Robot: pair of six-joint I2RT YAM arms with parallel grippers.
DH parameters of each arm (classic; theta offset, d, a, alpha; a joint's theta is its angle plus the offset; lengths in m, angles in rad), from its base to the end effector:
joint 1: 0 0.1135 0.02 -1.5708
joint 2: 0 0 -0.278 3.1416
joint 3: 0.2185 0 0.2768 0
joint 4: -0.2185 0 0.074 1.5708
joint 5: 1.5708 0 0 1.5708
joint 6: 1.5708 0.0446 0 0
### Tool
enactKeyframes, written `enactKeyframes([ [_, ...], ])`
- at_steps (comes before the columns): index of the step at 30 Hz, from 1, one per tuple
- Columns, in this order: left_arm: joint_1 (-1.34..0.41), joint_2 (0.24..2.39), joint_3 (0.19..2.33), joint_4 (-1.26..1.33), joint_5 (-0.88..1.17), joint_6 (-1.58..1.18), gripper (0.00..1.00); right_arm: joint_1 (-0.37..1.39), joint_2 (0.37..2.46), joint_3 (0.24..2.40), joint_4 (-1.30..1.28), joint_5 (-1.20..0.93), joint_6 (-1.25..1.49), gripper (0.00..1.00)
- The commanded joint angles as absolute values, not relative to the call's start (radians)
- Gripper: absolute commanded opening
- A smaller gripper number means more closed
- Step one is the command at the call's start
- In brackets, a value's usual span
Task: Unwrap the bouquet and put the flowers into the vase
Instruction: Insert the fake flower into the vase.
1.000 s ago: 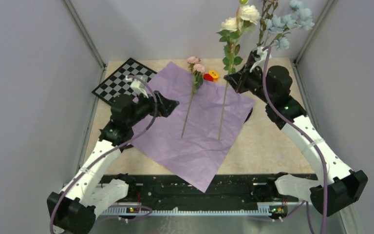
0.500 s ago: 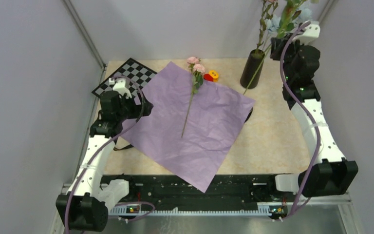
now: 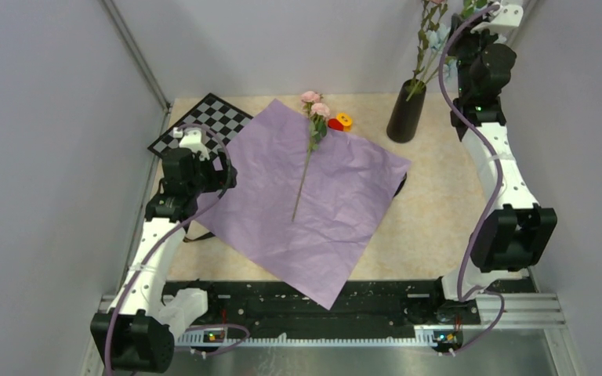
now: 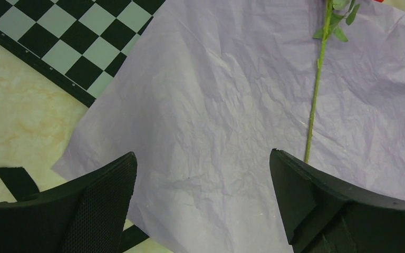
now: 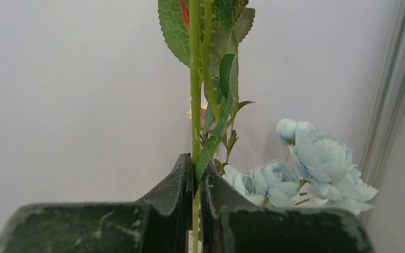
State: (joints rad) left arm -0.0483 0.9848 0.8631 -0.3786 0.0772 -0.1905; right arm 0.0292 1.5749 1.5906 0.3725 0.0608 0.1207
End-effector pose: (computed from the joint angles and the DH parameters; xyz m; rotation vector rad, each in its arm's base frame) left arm 0.2453 -0.0153 0.3150 -0.1001 2.0749 -0.2263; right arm 0.4000 0.0090 0.5006 0.1076 1.1790 0.0960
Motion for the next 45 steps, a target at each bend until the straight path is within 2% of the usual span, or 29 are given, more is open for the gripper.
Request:
enactKeyframes([
  [1,-0.043,0.979,0.862,-0.368,0.052,-0.165,0.99,0.015,1.627,1.711,0.466,0.074,0.08,0.0],
  [8,-0.04,0.985,0.861,-0.369,0.048,-0.16,0.99,0.011,1.701,1.814,0.45,0.086,0.05,0.0],
  [22,-0.029,0.988,0.861,-0.368,0.047,-0.161,0.99,-0.011,1.712,1.815,0.466,0.102,0.045,0.0],
  [45,-0.021,0.996,0.858,-0.364,0.072,-0.167,0.99,-0.005,1.768,1.571,0.535,0.016,0.052,0.0],
])
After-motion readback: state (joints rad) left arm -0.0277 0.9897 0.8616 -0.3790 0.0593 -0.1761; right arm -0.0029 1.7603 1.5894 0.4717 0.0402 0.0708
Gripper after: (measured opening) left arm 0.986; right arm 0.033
